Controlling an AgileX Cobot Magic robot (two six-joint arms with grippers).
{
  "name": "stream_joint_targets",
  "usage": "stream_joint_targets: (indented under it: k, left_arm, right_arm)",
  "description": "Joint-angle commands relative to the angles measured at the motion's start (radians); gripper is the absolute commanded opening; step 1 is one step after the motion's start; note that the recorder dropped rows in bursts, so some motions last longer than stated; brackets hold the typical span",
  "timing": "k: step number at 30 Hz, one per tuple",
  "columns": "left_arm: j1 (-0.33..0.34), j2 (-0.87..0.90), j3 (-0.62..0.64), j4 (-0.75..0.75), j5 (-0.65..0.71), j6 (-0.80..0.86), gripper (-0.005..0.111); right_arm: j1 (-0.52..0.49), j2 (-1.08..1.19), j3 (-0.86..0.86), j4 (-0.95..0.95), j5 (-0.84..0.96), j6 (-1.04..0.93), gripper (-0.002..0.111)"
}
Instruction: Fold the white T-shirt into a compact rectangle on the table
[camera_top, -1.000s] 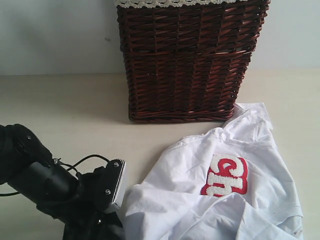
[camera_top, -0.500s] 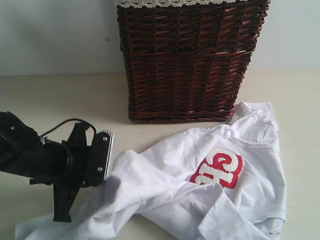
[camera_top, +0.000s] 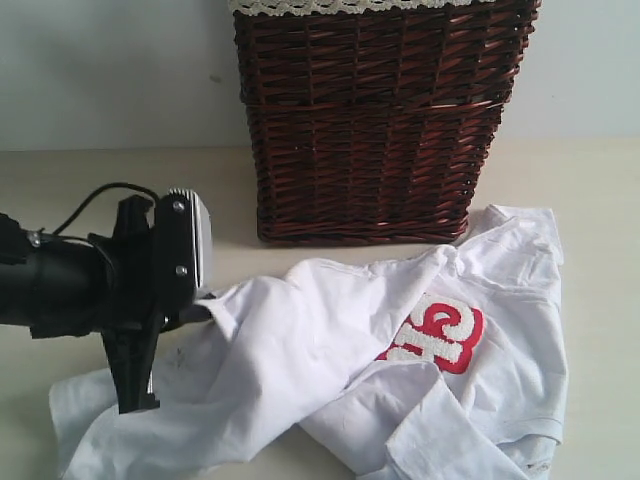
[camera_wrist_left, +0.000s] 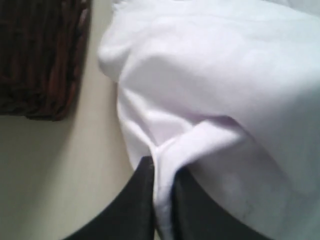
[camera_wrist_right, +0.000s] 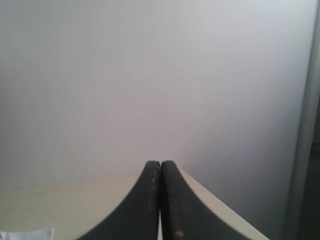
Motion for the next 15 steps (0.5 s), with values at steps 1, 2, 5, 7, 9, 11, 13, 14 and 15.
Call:
stream_joint_targets:
  k: [1,2,5,7,9,11,13,14,15]
  left_arm:
    - [-0.004,-0.031,0.001,-0.074,-0.111,-0.048,0.000]
    - [-0.004,-0.034,0.001,-0.072,-0.162,-0.048,0.000]
    - [-0.004,-0.051,0.001,-0.136,-0.343,-0.122,0.000]
    - [-0.004,-0.054,0.003,-0.137,-0.380,-0.140,0.000]
    - [-0.004,-0.058,0.003,-0.137,-0.418,-0.120,0.000]
    - [-0.004,-0.068,-0.006,-0.135,-0.432,-0.184,0.000]
    - [-0.004,-0.068,-0.011,-0.116,-0.369,-0.201,0.000]
    - [-0.004,-0.062,-0.011,-0.116,-0.332,-0.201,0.000]
    - [-0.004,-0.059,-0.013,-0.116,-0.336,-0.201,0.000]
  right_arm:
    - [0.002,0.002,0.004,-0.007,-0.001,-0.002,0.000]
    - [0.002,0.002,0.004,-0.007,-0.001,-0.002,0.000]
    - [0.002,0.002,0.004,-0.007,-0.001,-0.002,0.000]
    - [0.002,0.002,0.004,-0.007,-0.001,-0.002,0.000]
    - [0.002,0.002,0.004,-0.007,-0.001,-0.002,0.000]
    - [0.002,0.002,0.004,-0.007,-0.001,-0.002,0.000]
    - [0.002,0.002,0.004,-0.007,-0.001,-0.002,0.000]
    - [0.002,0.002,0.004,-0.007,-0.001,-0.002,0.000]
    - [0.002,0.002,0.004,-0.007,-0.001,-0.002,0.000]
